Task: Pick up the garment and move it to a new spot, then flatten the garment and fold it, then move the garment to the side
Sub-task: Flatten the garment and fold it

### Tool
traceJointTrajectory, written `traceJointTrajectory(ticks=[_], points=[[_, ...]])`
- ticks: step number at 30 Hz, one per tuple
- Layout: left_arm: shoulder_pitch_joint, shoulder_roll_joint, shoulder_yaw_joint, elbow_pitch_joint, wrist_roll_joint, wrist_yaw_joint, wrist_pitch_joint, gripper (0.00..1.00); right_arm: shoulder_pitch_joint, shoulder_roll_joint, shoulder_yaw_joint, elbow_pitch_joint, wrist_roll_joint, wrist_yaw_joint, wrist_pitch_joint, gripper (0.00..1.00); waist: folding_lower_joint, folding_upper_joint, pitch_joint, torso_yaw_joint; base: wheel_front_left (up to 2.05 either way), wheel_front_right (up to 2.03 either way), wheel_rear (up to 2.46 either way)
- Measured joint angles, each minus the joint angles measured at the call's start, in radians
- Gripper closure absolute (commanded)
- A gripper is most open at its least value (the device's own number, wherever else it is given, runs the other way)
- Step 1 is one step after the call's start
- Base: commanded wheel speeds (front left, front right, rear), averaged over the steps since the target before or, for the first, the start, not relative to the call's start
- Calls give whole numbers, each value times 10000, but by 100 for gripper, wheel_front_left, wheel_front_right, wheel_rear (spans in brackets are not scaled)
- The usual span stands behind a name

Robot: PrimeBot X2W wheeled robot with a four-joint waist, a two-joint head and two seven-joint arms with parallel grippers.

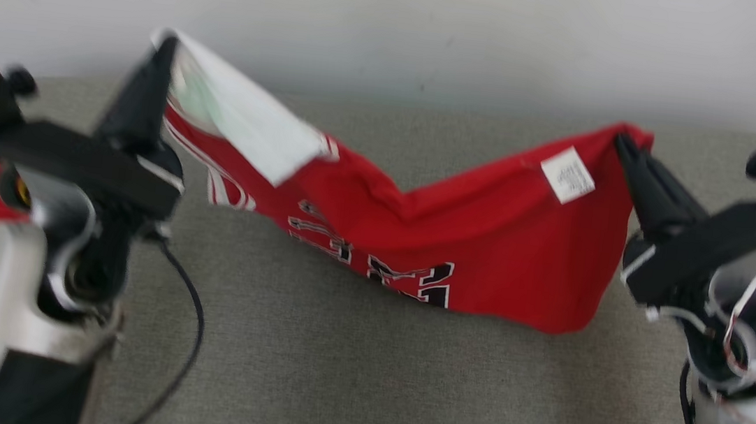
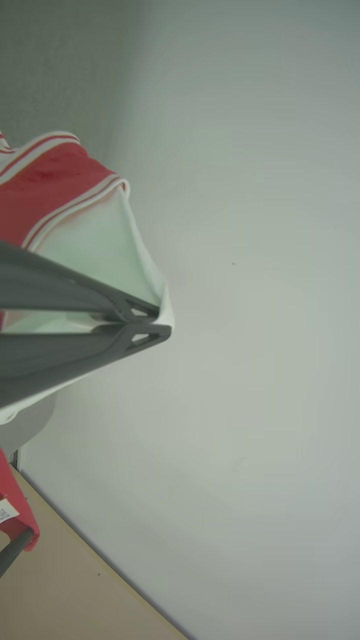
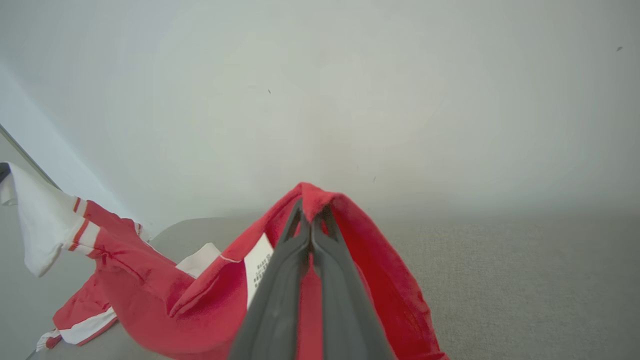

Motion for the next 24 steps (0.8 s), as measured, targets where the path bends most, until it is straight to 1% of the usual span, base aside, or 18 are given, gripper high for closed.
traceJointTrajectory(ticks=[2, 4, 6, 9, 13, 15, 17, 18, 21, 24], points=[[-809, 251, 119, -10, 75, 84, 123, 100, -870, 61, 79, 326, 330, 0, 192, 100, 0, 0, 272, -87, 0, 0, 0], [-1655, 487, 207, 38, 236, 171, 194, 100, -1811, -105, 359, 650, 207, 0, 276, 100, 1, 1, 610, -178, 0, 0, 0], [-2553, 719, 257, 115, 493, 251, 192, 100, -2801, -96, 456, 1068, 234, 0, 284, 100, 2, 1, 1006, -272, 0, 0, 0], [-4059, 903, 366, 251, 677, 349, 104, 100, -4319, -102, 610, 1749, 136, 0, 67, 100, 2, 1, 1705, -416, 0, 0, 0], [-6146, 1154, 430, 625, 995, 426, -23, 100, -6404, 115, 328, 2752, -65, 0, -430, 100, 3, 1, 2780, -617, 0, 0, 0], [-7139, 1262, 476, 859, 1137, 472, -182, 100, -7402, 456, -2, 3218, -88, 0, -836, 100, 4, 2, 3350, -724, 0, 0, 0], [-8035, 1446, 472, 1053, 1377, 428, -437, 100, -8294, 594, -123, 3574, -360, 0, -1342, 100, 4, 2, 3915, -835, 0, 0, 0], [-8035, 1446, 472, 1053, 1377, 428, -437, 100, -8294, 594, -123, 3574, -360, 0, -1342, 100, 4, 2, 3915, -835, 0, 0, 0], [-9395, 1680, 430, 1323, 1871, 320, -1083, 100, -9553, 819, -552, 4136, -550, 0, -2462, 100, 6, 3, 4743, -1021, 0, 0, 0], [-10787, 1672, 387, 1494, 2125, 81, -1914, 100, -10543, 951, -878, 4477, -775, 0, -3754, 100, 5, 3, 5497, -1229, 0, 0, 0]])
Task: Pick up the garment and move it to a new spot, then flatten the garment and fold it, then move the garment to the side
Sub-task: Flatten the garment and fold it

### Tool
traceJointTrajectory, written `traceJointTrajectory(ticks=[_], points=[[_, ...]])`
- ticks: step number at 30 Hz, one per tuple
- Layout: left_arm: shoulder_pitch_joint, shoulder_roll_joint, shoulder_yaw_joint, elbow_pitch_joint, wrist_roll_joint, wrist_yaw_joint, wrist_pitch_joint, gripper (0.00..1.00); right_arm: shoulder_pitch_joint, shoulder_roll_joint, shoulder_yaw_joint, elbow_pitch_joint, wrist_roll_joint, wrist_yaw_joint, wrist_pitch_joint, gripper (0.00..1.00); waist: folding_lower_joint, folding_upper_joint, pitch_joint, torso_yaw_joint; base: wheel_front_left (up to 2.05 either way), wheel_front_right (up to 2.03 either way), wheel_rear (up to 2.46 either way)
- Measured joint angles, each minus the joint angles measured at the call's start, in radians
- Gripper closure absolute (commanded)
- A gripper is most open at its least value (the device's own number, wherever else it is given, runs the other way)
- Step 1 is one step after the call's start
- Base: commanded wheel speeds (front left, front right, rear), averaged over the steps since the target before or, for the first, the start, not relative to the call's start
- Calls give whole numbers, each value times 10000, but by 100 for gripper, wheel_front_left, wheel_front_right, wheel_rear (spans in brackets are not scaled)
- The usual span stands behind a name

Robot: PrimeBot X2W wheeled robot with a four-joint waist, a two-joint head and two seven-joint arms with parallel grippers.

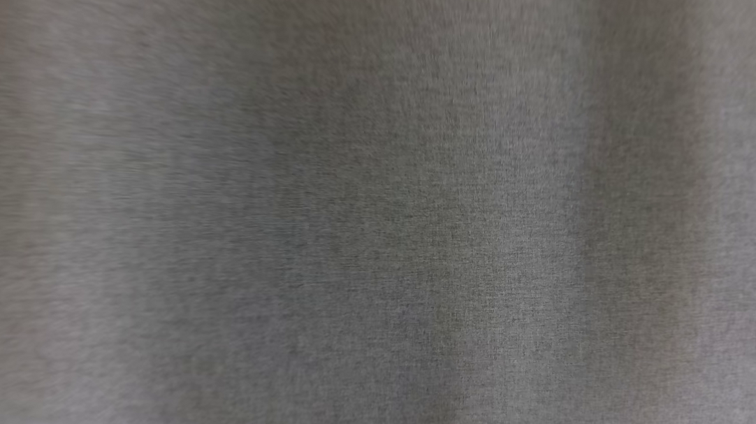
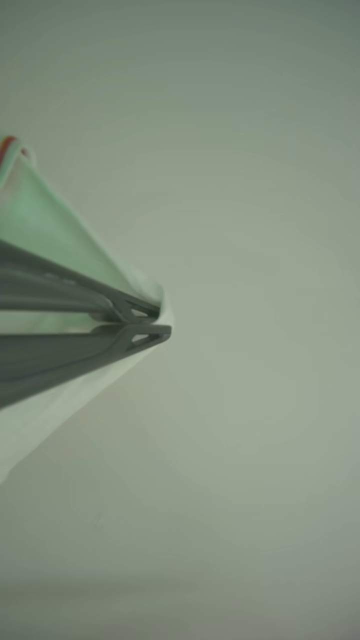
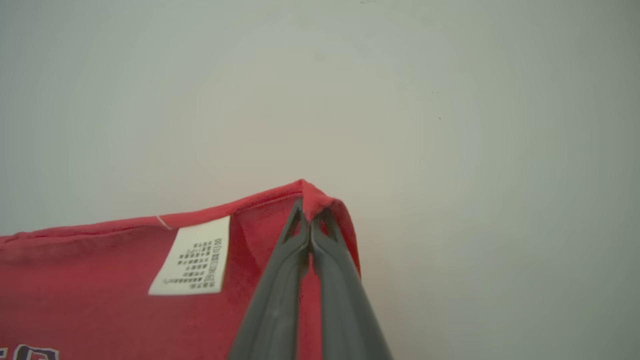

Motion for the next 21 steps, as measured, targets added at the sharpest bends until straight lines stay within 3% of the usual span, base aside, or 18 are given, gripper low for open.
traceJointTrajectory(ticks=[5, 8, 14, 21], points=[[-1659, -299, -268, 291, 52, -500, -1271, 100, -837, -159, -347, 184, -920, 0, -2197, 100, -2, 0, 1007, -365, 0, 0, 0], [-1820, -464, -422, 587, -228, -635, -1703, 100, -900, -556, -286, 654, -1486, 0, -2765, 100, -4, -1, 1480, -543, 0, 0, 0], [-306, -380, -1103, 899, -803, -731, -1914, 100, -274, -1018, 627, 1885, -2148, 0, -2989, 100, -2, 0, 2218, -658, 0, 0, 0], [2107, 123, -1609, 31, -2334, -777, -1889, 100, 1187, -1505, 2266, 1975, -1801, 0, -3124, 100, -3, -1, 2173, -426, 0, 0, 0]])
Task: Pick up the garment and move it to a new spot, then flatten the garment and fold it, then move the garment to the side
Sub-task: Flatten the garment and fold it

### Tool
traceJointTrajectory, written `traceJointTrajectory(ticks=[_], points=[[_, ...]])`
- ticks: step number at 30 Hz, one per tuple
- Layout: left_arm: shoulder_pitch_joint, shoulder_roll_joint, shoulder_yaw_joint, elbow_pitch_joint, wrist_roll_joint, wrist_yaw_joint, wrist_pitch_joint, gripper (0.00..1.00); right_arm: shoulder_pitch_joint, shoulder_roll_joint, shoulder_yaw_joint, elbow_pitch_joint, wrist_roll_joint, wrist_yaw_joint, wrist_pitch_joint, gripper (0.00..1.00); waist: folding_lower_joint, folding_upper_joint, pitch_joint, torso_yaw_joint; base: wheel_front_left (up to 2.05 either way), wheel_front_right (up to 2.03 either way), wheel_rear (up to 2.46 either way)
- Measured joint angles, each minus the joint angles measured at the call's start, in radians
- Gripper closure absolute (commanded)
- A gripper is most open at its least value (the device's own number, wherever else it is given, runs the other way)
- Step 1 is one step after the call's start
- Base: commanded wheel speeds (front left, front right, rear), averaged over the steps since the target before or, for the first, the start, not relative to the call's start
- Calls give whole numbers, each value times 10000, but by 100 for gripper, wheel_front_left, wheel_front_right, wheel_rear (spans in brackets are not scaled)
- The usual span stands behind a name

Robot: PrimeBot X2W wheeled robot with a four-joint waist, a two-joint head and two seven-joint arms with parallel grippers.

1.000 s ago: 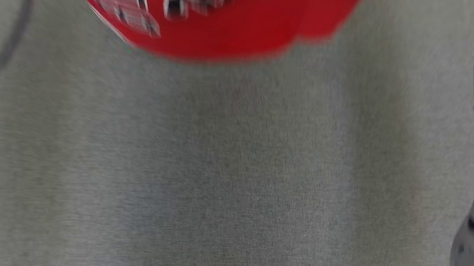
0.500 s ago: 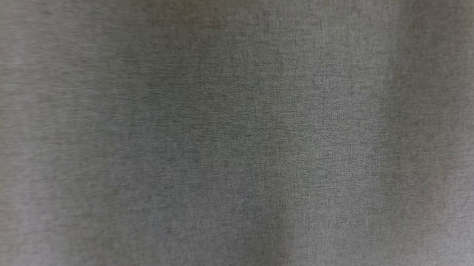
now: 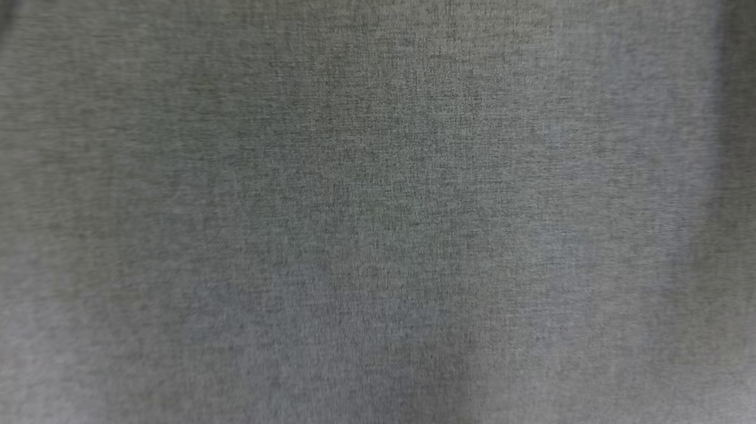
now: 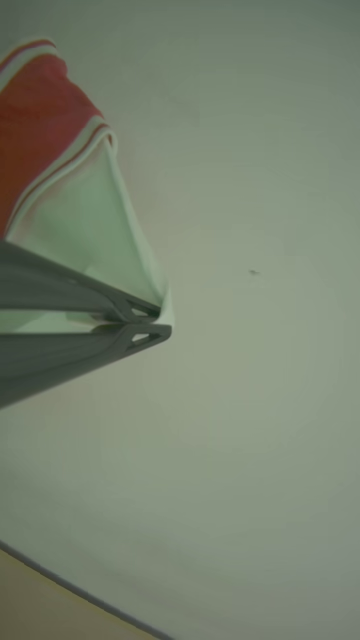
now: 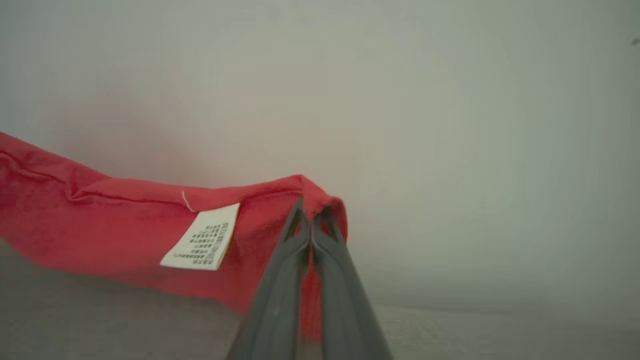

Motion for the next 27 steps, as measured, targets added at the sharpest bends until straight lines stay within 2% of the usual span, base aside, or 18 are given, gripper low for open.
traceJointTrajectory(ticks=[4, 9, 12, 17, 21, 27], points=[[1870, 142, 69, -849, -842, 0, 222, 100, 1177, -437, 619, -357, 546, 0, 347, 100, -2, -1, -466, 104, 0, 0, 0], [4643, 238, 173, -1981, -1628, 245, 566, 100, 2576, -792, 646, -859, 1406, 0, 1340, 100, -3, -3, -1399, 266, 0, 0, 0], [6754, 136, 157, -2754, -1992, 522, 593, 100, 3732, -926, 132, -1191, 1735, 0, 2376, 100, -5, -5, -2286, 476, 0, 0, 0], [9213, -251, -242, -3300, -2452, 775, 637, 100, 5311, -869, -431, -1820, 1789, 0, 3636, 100, -5, -5, -3392, 726, 0, 0, 0], [10865, -633, -610, -3442, -3003, 863, 721, 100, 6584, -627, -1020, -2153, 1695, 0, 4500, 100, -6, -6, -4233, 901, 0, 0, 0], [12592, -765, -1185, -3085, -3398, 838, 1053, 100, 8318, -309, -1827, -2416, 1365, 0, 5152, 100, -6, -6, -5341, 1139, 0, 0, 0]])
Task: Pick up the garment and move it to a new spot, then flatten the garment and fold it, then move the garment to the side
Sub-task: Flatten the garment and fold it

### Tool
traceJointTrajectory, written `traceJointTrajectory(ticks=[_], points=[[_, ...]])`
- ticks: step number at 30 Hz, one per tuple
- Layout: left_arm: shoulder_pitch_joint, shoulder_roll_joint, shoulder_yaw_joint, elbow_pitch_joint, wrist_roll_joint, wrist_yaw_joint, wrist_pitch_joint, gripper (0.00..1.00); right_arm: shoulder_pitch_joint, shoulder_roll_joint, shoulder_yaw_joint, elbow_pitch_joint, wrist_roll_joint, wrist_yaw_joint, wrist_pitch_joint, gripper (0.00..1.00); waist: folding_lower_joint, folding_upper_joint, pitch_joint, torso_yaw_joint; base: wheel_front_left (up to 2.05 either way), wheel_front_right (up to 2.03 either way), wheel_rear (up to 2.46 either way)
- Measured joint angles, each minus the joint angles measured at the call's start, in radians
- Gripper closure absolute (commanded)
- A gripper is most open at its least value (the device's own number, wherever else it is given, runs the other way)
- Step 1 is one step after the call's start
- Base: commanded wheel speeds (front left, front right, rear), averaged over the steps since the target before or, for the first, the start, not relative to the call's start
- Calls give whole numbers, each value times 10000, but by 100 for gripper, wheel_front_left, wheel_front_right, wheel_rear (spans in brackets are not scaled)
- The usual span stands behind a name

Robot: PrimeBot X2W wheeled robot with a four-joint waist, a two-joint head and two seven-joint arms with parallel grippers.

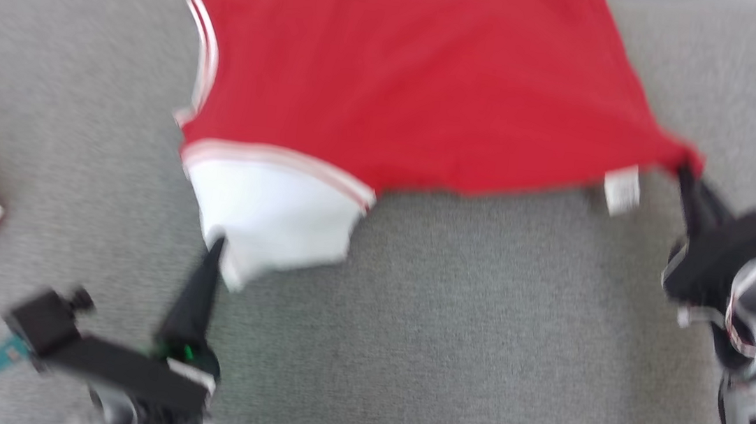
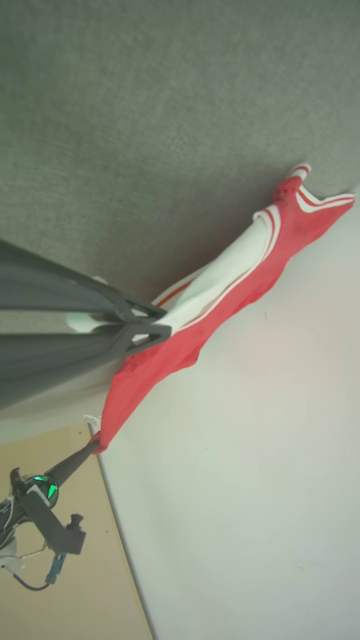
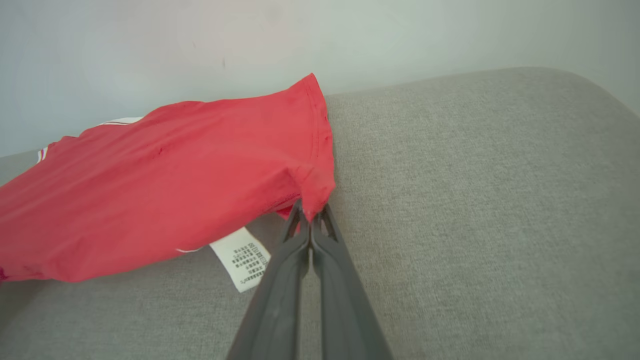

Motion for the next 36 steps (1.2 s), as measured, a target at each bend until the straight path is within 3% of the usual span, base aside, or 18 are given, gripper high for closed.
traceJointTrajectory(ticks=[9, 21, 28, 36], points=[[1788, 111, -627, 307, -945, -75, 972, 100, 2182, 546, -899, -786, -263, 0, 1187, 100, 1, 0, -1231, 353, 0, 0, 0], [3182, 865, -999, -163, -1808, 196, 2378, 100, 4775, 1273, -1862, -2823, -648, 0, 3028, 100, 4, 2, -1845, 661, 0, 0, 0], [4035, 1524, -1141, -543, -2230, 679, 3181, 100, 5815, 1772, -2491, -3758, -767, 0, 3352, 100, 4, 3, -1857, 621, 0, 0, 0], [4652, 1912, -472, -1340, -2589, 911, 2940, 100, 6798, 2019, -2957, -4558, -694, 0, 3580, 100, 4, 3, -1930, 636, 0, 0, 0]])
